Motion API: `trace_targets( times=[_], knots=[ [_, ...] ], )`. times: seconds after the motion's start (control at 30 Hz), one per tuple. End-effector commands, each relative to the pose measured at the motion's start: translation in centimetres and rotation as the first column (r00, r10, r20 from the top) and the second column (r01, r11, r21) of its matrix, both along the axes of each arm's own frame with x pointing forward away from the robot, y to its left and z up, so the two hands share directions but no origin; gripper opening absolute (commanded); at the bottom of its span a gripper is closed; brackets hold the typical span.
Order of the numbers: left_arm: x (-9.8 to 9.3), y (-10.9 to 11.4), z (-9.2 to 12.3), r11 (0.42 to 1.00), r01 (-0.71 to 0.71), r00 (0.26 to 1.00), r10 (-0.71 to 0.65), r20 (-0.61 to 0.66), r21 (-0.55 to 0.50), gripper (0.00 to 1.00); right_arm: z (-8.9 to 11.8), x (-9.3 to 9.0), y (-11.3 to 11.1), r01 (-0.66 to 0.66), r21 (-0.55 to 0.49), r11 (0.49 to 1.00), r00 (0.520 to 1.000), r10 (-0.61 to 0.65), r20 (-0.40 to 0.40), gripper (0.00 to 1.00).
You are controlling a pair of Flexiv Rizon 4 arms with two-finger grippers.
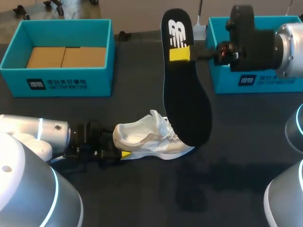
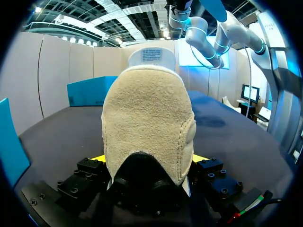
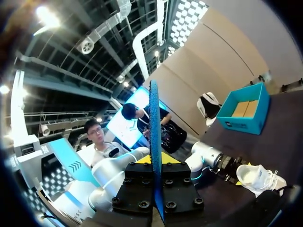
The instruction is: Take the shoe out of the shoebox, open the shoe tongue, remove and reinsert the insole, then place the shoe into the shoebox
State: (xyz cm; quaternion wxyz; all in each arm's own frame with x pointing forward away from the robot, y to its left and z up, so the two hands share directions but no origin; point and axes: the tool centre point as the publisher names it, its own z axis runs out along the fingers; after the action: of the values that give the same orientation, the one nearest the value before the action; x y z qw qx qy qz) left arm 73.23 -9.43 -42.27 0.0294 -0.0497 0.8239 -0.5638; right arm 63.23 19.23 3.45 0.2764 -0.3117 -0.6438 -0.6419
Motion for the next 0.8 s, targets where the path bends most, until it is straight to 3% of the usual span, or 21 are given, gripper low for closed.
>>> trace_targets(
  times=[0.03, 0.13, 0.63, 0.8],
  knots=[
    [-0.1, 0.0, -0.3, 1.000, 0.001, 1.000, -0.001, 0.000, 0.004, 0.00, 0.2, -0.4, 1.2, -0.014, 0.048, 0.999, 1.000, 0.013, 0.029, 0.00],
    [-0.1, 0.0, -0.3, 1.000, 0.001, 1.000, -0.001, 0.000, 0.004, 0.00, 0.3, -0.5, 1.6, -0.072, -0.021, 0.997, 0.997, 0.073, 0.025, 0.00],
    [-0.1, 0.0, -0.3, 1.000, 0.001, 1.000, -0.001, 0.000, 0.004, 0.00, 0.3, -0.5, 1.6, -0.072, -0.021, 0.997, 0.997, 0.073, 0.025, 0.00],
    [-0.1, 0.0, -0.3, 1.000, 0.001, 1.000, -0.001, 0.000, 0.004, 0.00, 0.4, -1.9, 1.1, -0.061, -0.014, 0.998, 0.998, 0.062, 0.022, 0.00]
  ],
)
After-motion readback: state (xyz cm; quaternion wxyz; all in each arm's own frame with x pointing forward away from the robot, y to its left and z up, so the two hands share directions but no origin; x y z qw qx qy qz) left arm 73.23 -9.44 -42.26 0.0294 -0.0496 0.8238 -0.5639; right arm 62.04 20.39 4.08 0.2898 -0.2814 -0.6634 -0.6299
